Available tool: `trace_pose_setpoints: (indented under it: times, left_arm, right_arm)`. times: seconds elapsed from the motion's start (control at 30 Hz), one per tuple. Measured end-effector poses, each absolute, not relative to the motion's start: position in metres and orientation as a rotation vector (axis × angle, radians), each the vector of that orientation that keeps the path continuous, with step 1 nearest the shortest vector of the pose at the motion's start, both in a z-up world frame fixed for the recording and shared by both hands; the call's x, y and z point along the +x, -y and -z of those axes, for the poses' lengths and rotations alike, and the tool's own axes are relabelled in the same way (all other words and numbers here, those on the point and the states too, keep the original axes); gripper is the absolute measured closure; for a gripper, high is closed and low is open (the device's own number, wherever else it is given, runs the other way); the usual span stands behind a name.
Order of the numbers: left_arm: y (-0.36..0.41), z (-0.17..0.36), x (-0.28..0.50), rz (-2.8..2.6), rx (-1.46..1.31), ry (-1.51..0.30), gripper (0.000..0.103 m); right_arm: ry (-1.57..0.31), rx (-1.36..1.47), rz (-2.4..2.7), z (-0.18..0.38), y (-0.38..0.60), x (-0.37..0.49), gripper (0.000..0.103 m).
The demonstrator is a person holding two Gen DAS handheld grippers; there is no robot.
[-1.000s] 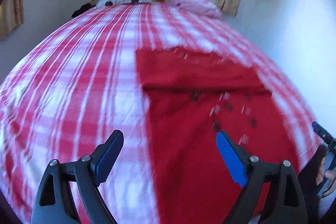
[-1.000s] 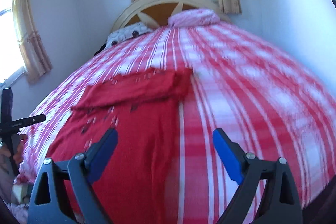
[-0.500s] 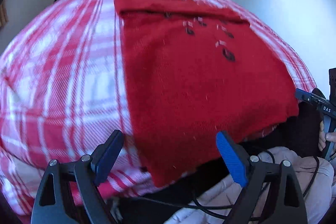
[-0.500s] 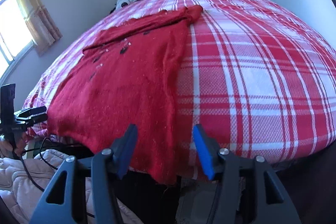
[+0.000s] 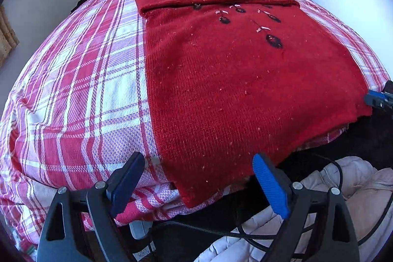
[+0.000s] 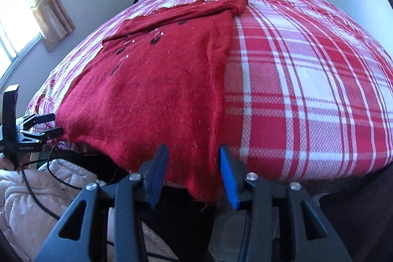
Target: Fold small clothes
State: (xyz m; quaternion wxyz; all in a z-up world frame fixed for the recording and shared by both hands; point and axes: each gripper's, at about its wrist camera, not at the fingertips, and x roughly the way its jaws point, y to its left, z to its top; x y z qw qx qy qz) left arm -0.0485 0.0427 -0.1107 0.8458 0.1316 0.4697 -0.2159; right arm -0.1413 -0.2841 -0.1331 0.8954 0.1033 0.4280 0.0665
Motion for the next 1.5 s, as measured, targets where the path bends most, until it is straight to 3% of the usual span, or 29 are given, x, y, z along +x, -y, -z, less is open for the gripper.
trace_pose_setpoints:
  times: [0.3,0.37,0.4,0.43,0.6,1.1,1.3,1.5]
  left_arm:
    - [-0.035,0.121,-0.052,0.504,0.249,-1.038,0.013]
    - [-0.037,0.120,-0.052,0.528,0.213,-1.035,0.016]
    - [-0.038,0.119,-0.052,0.541,0.191,-1.036,0.028]
    - [-0.039,0.118,-0.051,0.541,0.181,-1.040,0.035]
    - [-0.048,0.114,-0.047,0.546,0.109,-1.063,0.093]
    - [-0.049,0.023,-0.009,0.671,-0.068,-0.915,0.095]
    - [-0.037,-0.004,0.077,0.594,-0.116,-0.885,0.095]
    - [-0.020,0.016,0.178,0.470,-0.123,-0.943,0.094]
  right_arm:
    - [-0.897,0.235,-0.148,0.139,0.283,-0.140,0.055]
    - [-0.901,0.216,-0.134,0.139,0.282,-0.140,0.066]
    - [-0.908,0.197,-0.126,0.139,0.281,-0.140,0.088]
    - [-0.918,0.196,-0.134,0.140,0.282,-0.139,0.092]
    - [-0.939,0.243,-0.179,0.140,0.283,-0.138,0.093]
    - [-0.752,0.626,-0.455,0.068,0.311,-0.111,0.093]
    - [-0.703,0.657,-0.436,0.035,0.329,-0.053,0.093]
    - [-0.690,0.724,-0.359,0.034,0.361,0.031,0.090]
